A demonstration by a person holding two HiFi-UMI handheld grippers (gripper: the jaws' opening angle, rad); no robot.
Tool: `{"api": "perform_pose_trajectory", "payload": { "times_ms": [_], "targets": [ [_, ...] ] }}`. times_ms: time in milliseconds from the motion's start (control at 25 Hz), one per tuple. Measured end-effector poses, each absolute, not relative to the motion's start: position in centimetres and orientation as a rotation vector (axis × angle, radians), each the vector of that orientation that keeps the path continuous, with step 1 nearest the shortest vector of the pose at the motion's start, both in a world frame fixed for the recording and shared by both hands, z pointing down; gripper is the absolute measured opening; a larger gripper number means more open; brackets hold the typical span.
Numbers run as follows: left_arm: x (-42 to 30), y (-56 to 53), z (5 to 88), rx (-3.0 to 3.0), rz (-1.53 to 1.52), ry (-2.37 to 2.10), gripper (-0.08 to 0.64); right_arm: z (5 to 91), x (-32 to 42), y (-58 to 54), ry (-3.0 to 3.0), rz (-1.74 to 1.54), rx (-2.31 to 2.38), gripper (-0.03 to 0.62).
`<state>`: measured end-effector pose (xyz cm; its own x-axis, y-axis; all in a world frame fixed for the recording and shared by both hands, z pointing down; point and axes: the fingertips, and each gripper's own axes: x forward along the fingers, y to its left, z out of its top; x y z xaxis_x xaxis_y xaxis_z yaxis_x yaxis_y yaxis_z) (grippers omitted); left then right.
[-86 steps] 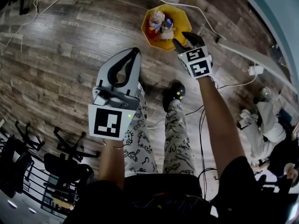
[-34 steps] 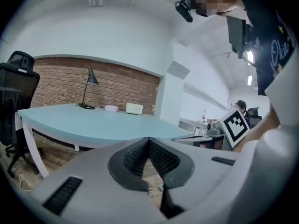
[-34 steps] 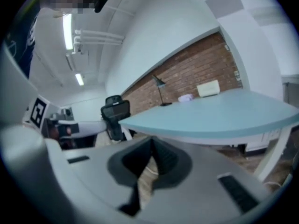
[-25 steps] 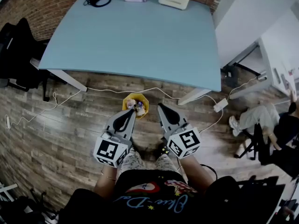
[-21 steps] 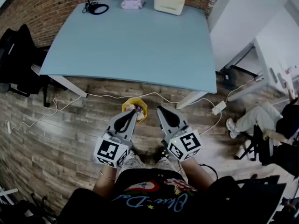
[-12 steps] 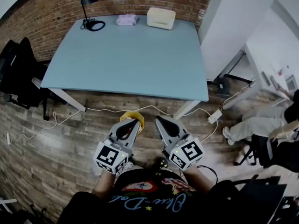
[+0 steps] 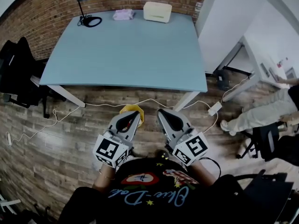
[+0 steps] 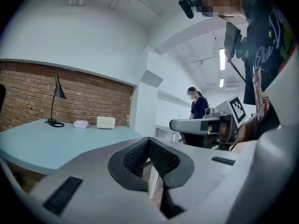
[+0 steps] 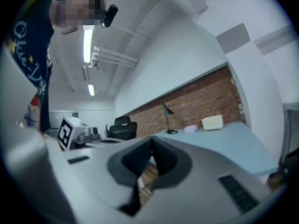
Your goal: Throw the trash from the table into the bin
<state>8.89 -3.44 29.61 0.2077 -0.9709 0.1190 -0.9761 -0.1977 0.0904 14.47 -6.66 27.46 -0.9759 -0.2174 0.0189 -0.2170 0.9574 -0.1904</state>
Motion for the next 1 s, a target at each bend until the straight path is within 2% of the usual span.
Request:
{"api": "perform_pose_trajectory", "payload": {
  "times_ms": [1000],
  "targets": [
    [11.3, -5.0, 29.1, 2.421, 0.019, -1.769, 0.008, 26.8, 16.8, -6.3, 3.062, -0.301, -0.412, 0.006]
  ]
}}
